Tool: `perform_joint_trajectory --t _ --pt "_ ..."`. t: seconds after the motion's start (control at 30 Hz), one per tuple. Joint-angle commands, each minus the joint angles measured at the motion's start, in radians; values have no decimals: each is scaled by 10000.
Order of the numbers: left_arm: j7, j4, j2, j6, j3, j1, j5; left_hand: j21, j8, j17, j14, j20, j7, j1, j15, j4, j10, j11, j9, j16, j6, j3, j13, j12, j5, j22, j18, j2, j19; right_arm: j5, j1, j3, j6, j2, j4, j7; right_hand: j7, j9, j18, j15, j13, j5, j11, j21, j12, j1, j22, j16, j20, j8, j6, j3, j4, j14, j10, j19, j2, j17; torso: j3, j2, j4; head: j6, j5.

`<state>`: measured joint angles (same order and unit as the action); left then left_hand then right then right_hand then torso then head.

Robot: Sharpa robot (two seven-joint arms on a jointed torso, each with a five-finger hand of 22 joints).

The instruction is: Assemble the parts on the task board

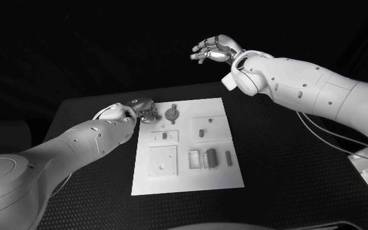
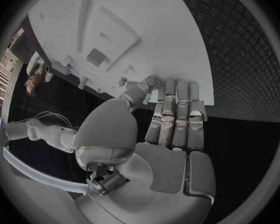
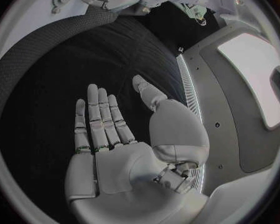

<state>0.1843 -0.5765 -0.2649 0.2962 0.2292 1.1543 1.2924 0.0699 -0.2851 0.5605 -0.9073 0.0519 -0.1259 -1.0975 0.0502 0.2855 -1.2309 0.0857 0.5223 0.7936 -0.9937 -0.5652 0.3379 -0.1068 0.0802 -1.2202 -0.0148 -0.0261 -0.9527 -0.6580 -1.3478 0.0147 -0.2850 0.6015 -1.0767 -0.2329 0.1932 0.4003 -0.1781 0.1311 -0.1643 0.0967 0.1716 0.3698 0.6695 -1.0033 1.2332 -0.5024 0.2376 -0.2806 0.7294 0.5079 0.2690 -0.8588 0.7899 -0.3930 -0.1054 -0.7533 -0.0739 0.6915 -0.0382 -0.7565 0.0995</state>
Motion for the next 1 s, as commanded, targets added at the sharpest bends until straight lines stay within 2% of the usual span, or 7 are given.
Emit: perform_joint_trajectory --t 0.03,0.17,0.2,0.43,0.7,0.83,1.0 --pt "196 -82 -14 142 -18 88 -371 34 -64 -18 -76 -25 -1 -37 -7 1 -76 -19 4 63 -50 -88 14 -25 50 -16 107 34 -73 -32 -2 -10 35 -10 16 -67 408 -14 161 -18 16 -15 -7 -57 47 37 11 32 0 -65 -73 12 -45 -70 -31 -17 56 9 1 -11 -2 34 -37" --pt "247 -176 -57 213 -38 131 -743 30 -51 -23 -86 -23 -19 -46 -8 -1 -71 -13 -4 59 -35 -104 11 0 52 -19 107 12 -85 -29 -2 -10 39 -30 40 -71 408 -15 161 -18 18 -14 -7 -60 47 39 13 32 0 -66 -73 12 -48 -70 -31 -17 57 9 4 -11 3 62 -55" --pt "259 -213 -63 215 -131 143 -756 28 -48 -25 -89 -22 -23 -57 -8 1 -70 -11 -7 57 -32 -115 10 9 60 -20 107 10 -88 -28 -2 -10 43 -28 45 -70 408 -15 161 -18 18 -14 -7 -61 48 40 14 32 0 -66 -74 12 -49 -70 -32 -18 58 10 0 -14 2 71 -70" --pt "279 -487 -206 169 -311 234 -889 24 -41 -29 -91 -23 -30 -67 -7 -1 -69 -7 -11 51 -26 -128 9 26 72 -22 109 2 -92 -24 -1 -10 65 -46 117 -68 407 -17 160 -19 22 -14 -7 -66 49 42 18 33 -1 -67 -75 12 -52 -71 -32 -19 59 11 -3 -10 4 105 -120" --pt "172 -529 -253 -43 -325 286 -1013 14 -26 -37 -85 -27 -43 -68 -1 -2 -60 3 -20 37 -6 -136 5 55 88 -25 114 -30 -87 -21 -1 -9 75 -54 135 -68 407 -19 159 -19 26 -14 -8 -71 50 43 23 33 -2 -69 -76 11 -54 -72 -33 -20 60 13 -14 1 9 152 -163" --pt "-10 -516 -177 -312 -316 283 -1054 -17 185 -60 -37 -50 -216 37 30 -3 225 155 -132 -12 341 -20 -63 303 -40 -40 122 -313 -32 -21 -1 -9 82 -81 165 -67 407 -20 159 -19 27 -14 -8 -74 51 44 25 33 -2 -70 -76 11 -55 -71 -33 -21 61 13 -22 13 23 161 -150" --pt "-324 -448 -17 -624 -289 260 -939 -44 613 -79 181 -143 -475 376 138 1 1011 459 -348 -102 1157 519 -233 443 -279 -31 122 -899 204 -20 0 -9 86 -110 183 -65 407 -21 159 -20 29 -13 -8 -76 52 44 27 33 -2 -70 -76 11 -55 -72 -33 -21 62 14 -26 11 21 156 -145"
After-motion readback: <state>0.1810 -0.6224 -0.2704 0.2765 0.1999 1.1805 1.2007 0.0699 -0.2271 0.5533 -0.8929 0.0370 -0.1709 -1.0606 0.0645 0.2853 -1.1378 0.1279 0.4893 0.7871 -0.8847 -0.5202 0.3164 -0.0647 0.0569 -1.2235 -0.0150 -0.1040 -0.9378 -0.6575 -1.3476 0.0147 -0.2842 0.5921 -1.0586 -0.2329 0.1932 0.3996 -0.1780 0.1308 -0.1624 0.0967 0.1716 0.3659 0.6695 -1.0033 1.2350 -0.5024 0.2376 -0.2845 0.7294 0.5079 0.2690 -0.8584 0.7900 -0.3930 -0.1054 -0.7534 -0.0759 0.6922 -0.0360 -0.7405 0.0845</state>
